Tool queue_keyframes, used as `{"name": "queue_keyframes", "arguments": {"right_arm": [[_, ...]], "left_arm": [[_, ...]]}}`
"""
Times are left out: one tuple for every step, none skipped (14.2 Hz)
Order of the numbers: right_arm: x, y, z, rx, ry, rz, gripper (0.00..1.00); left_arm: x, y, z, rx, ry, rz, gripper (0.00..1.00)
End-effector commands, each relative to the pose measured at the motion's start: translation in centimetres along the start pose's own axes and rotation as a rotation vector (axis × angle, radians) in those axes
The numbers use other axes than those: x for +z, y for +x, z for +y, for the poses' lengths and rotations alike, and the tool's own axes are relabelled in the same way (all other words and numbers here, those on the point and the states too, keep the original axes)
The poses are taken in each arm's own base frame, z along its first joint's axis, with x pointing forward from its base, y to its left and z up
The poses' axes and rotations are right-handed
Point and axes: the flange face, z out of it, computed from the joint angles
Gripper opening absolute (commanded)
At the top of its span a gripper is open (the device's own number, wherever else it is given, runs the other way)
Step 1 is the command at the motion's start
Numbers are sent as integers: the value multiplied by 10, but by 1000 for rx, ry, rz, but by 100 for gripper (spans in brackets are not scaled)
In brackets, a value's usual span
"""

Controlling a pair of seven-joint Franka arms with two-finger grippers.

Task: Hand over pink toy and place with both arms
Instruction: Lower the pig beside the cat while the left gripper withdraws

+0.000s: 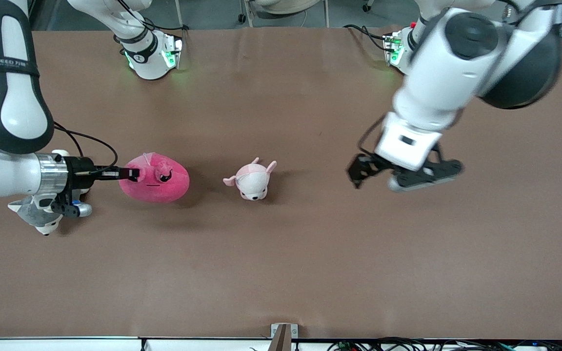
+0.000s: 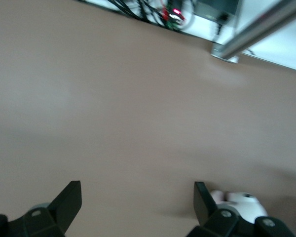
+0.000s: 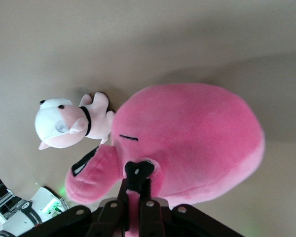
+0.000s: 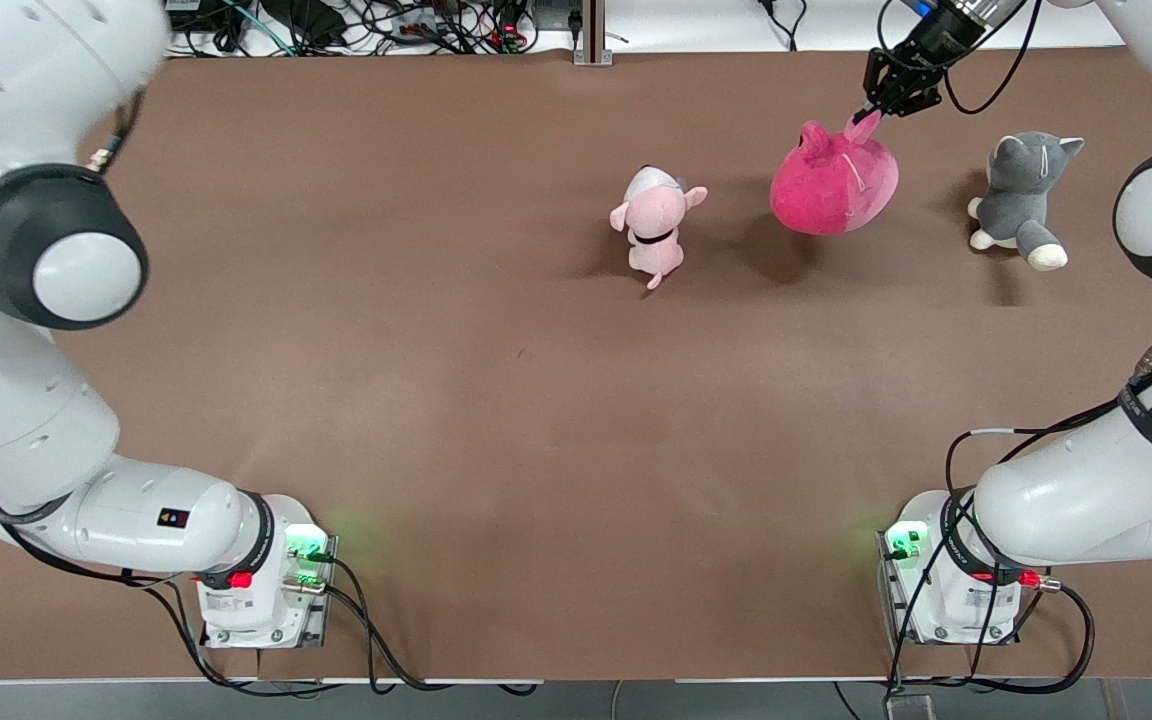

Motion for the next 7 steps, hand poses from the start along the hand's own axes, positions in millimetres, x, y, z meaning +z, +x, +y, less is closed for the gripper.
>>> {"name": "queue_keyframes", "arguments": {"right_arm": [[2, 9, 29, -67, 28, -29, 4], [7, 13, 43, -81, 37, -41, 4], [10, 18, 55, -84, 45, -47, 4], [11, 20, 62, -93, 49, -49, 4], [13, 22, 68, -104, 54, -51, 4], [14, 23, 72, -104, 57, -54, 4], [18, 26, 77, -99, 66, -58, 4]], "left_arm": [[-25, 8, -41, 51, 60, -13, 100], [-37, 10, -54, 66, 71, -11, 100], [-42, 14, -69, 86, 88, -23, 100], [-50, 14, -78, 112, 99, -29, 100], [-56, 13, -88, 139, 115, -44, 100], [-63, 13, -98, 152, 127, -55, 100], [-70, 10, -101, 174, 136, -62, 100]]}}
